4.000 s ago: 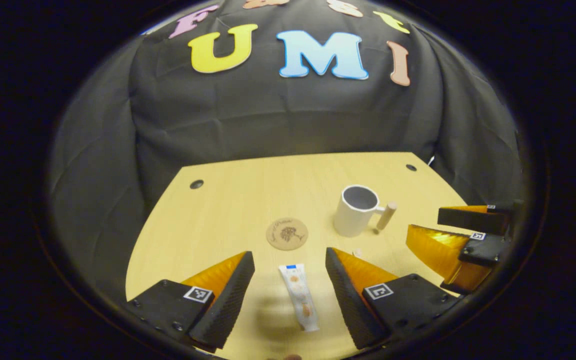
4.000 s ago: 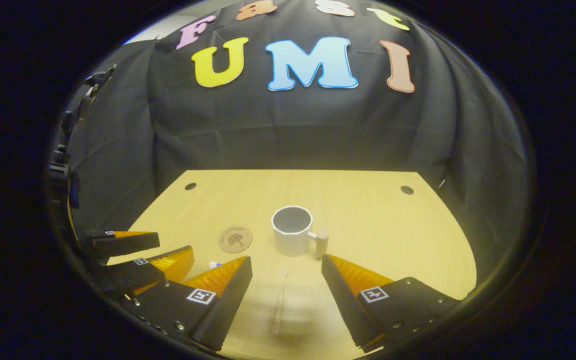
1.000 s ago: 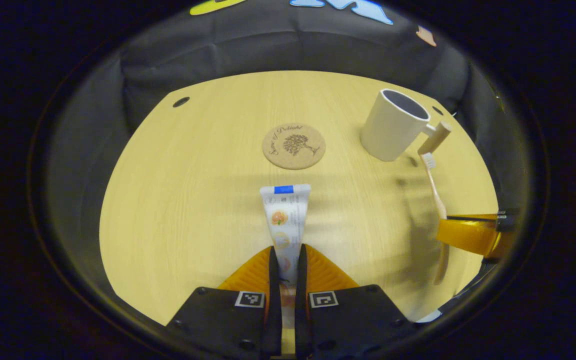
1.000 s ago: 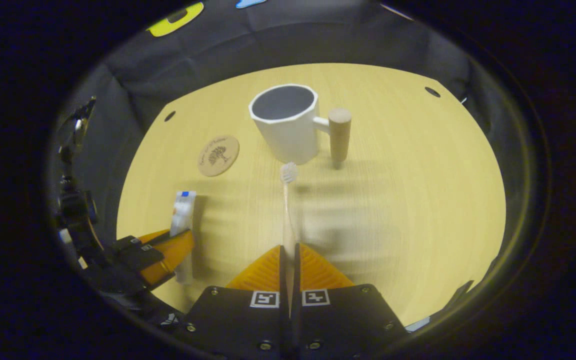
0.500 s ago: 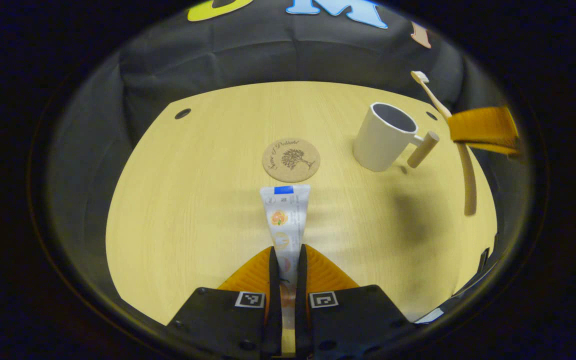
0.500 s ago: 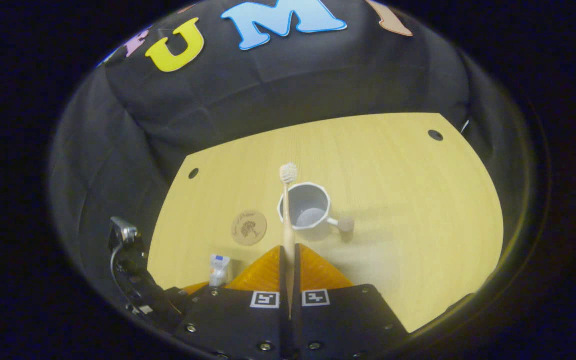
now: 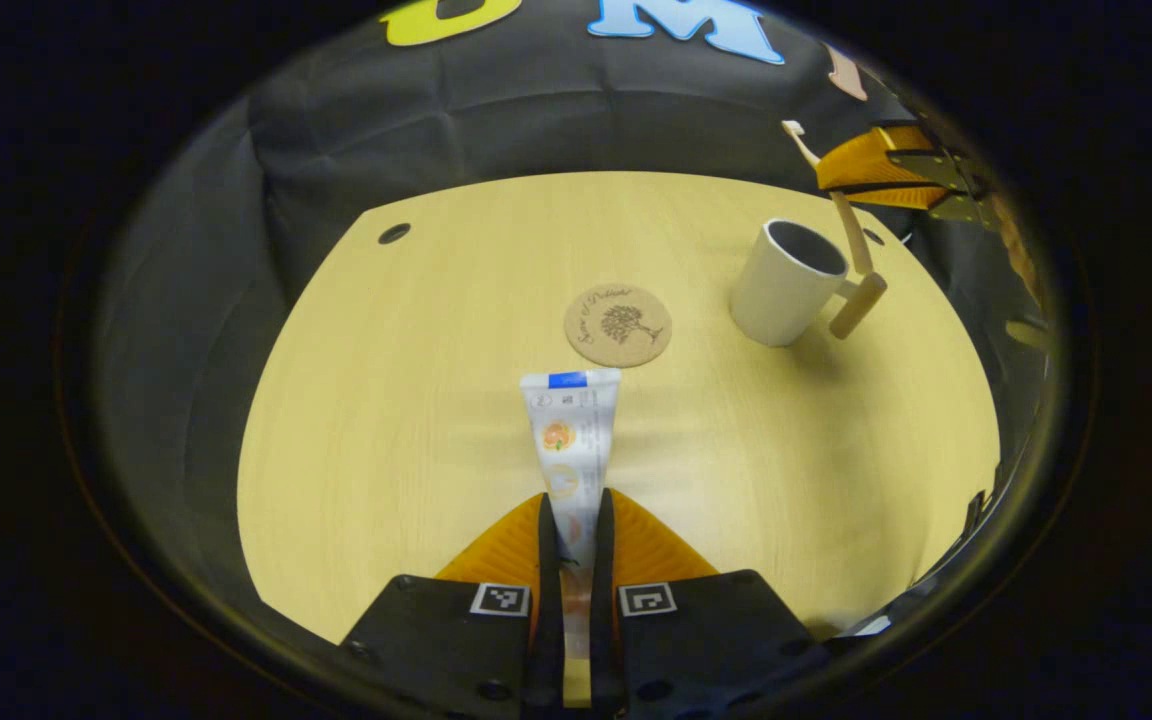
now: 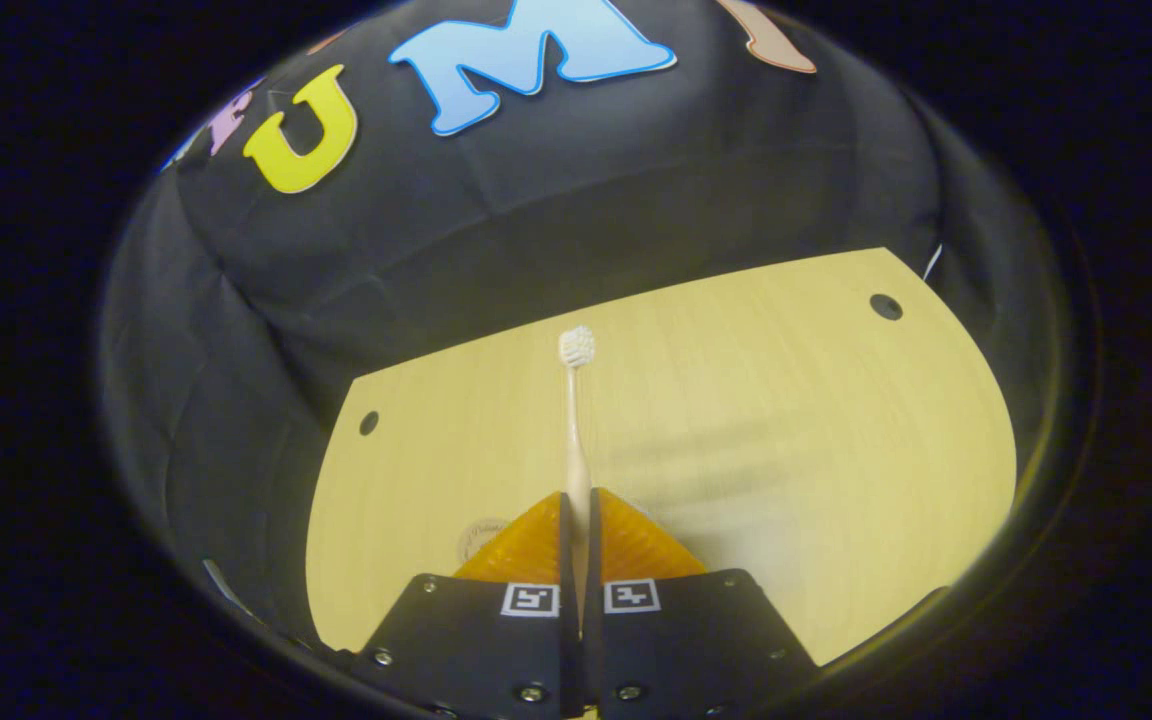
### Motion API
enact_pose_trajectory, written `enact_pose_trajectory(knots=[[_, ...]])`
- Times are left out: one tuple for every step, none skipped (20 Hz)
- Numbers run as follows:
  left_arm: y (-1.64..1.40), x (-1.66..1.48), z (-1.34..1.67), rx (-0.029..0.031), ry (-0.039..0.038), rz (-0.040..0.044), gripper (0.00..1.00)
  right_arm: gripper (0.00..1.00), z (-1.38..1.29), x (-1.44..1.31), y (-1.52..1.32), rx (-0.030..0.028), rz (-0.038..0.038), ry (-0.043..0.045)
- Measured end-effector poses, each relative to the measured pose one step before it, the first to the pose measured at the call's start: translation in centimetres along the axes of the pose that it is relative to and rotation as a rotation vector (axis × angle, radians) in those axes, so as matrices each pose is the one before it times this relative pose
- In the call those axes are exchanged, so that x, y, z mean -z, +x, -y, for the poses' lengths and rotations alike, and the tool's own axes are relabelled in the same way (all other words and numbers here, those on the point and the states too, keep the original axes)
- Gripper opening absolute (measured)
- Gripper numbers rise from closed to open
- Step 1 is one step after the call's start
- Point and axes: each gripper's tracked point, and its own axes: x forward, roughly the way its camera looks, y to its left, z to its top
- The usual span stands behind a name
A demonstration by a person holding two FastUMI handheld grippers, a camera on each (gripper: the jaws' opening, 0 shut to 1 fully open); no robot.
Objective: Put the toothbrush and toothpaste on the desktop into the cup, then pick up the cup and place it on the coaster on the desktop.
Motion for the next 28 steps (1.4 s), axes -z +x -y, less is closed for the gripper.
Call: enact_pose_trajectory(knots=[[-0.418,0.114,-0.393,-0.00713,-0.00329,-0.00136,0.18,0.03,0.099,-0.463,0.780,0.00553,0.00988,-0.00100],[-0.342,0.030,-0.445,-0.00879,-0.00162,0.00127,0.18,0.02,0.068,-0.233,0.761,0.00469,0.00881,0.00153],[-0.104,-0.147,-0.598,-0.00975,-0.00101,0.00181,0.18,0.02,0.051,-0.036,0.724,0.00386,0.00412,0.00054],[-0.154,-0.031,-0.448,-0.00891,-0.00112,-0.00084,0.18,0.02,0.131,0.162,0.592,0.00785,0.00439,-0.00857],[-0.236,-0.025,-0.037,-0.00674,-0.00304,-0.00065,0.18,0.03,0.075,0.068,0.472,0.01075,0.01425,-0.02183],[-0.409,0.203,-0.396,-0.00265,-0.00366,-0.00277,0.18,0.03,0.053,0.105,0.268,0.01207,0.01695,-0.03055],[-0.077,0.129,-0.035,-0.00204,-0.00476,-0.00399,0.18,0.02,-0.109,-0.106,0.088,0.00449,0.02656,-0.02663],[0.077,0.073,0.098,-0.00141,-0.00474,-0.00487,0.18,0.03,-0.367,-0.082,0.004,-0.00177,0.03184,-0.01727],[0.325,-0.035,0.260,-0.00457,-0.00353,-0.00274,0.18,0.02,-0.263,0.331,0.071,-0.00392,0.02686,-0.01225],[0.044,-0.019,0.006,-0.00555,-0.00210,-0.00198,0.18,0.03,-0.338,0.158,-0.103,-0.00807,0.03199,-0.00977],[0.038,-0.019,-0.005,-0.00341,-0.00125,0.00039,0.18,0.02,0.017,0.425,-0.392,0.01210,0.02172,-0.01358],[-0.120,-0.046,-0.160,-0.00101,-0.00057,0.00077,0.18,0.02,0.308,0.452,0.041,0.02016,0.01675,-0.01786],[-0.066,0.004,-0.354,0.00095,-0.00024,-0.00020,0.18,0.02,0.319,0.514,-0.138,0.01887,0.00853,-0.00870],[0.181,-0.031,0.017,0.00218,-0.00007,0.00069,0.18,0.02,-0.043,0.538,-0.091,-0.00082,-0.00252,0.00553],[0.046,-0.186,-0.039,0.00215,0.00103,0.00247,0.18,0.00,0.055,0.392,-0.239,0.00174,-0.00386,0.00818],[0.018,-0.249,-0.046,0.00205,0.00259,0.00535,0.18,0.03,0.243,0.422,-0.275,0.00405,-0.00824,0.00439],[-0.181,-0.432,0.040,0.00188,0.00384,0.00832,0.18,0.03,0.251,0.388,-0.198,0.00872,-0.00553,-0.00089],[0.037,-0.520,0.021,0.00480,0.00547,0.01232,0.17,0.03,0.308,0.332,-0.314,0.01311,-0.00965,-0.00419],[0.306,-0.437,-0.114,0.00426,0.00800,0.01136,0.18,0.03,-0.014,0.344,-0.284,-0.00098,-0.00678,-0.00756],[0.080,-0.510,-0.029,0.00368,0.00831,0.00784,0.18,0.05,-0.091,0.078,-0.364,-0.00776,-0.00332,-0.00967],[0.122,-0.412,0.027,0.00458,0.00548,0.00593,0.18,0.06,-0.208,0.288,-0.271,-0.00971,0.00207,-0.00582],[0.151,-0.436,0.162,0.00590,0.00391,0.00404,0.18,0.06,0.255,0.110,-0.284,0.01305,0.00191,-0.00539],[0.029,-0.340,0.195,0.00545,0.00335,0.00583,0.18,0.07,0.009,0.125,-0.554,-0.00073,0.00554,-0.00383],[0.059,-0.361,0.276,0.00495,0.00414,0.00813,0.18,0.10,-0.031,-0.182,-0.442,0.00100,0.01124,0.00162],[0.155,-0.238,0.061,0.00426,0.00432,0.00842,0.18,0.11,-0.351,0.091,-0.336,-0.01088,0.00456,0.00819],[0.240,-0.372,0.162,0.00440,0.00500,0.00857,0.18,0.25,0.044,0.010,-0.598,0.00502,0.00131,0.00463],[0.419,-0.433,-0.018,0.00603,0.00530,0.00951,0.18,0.25,-0.039,-0.090,-0.416,0.00255,0.00786,0.00173],[0.385,-0.513,-0.093,0.00621,0.00590,0.01219,0.18,0.25,0.051,-0.007,-0.513,0.00218,0.00328,0.00065]])
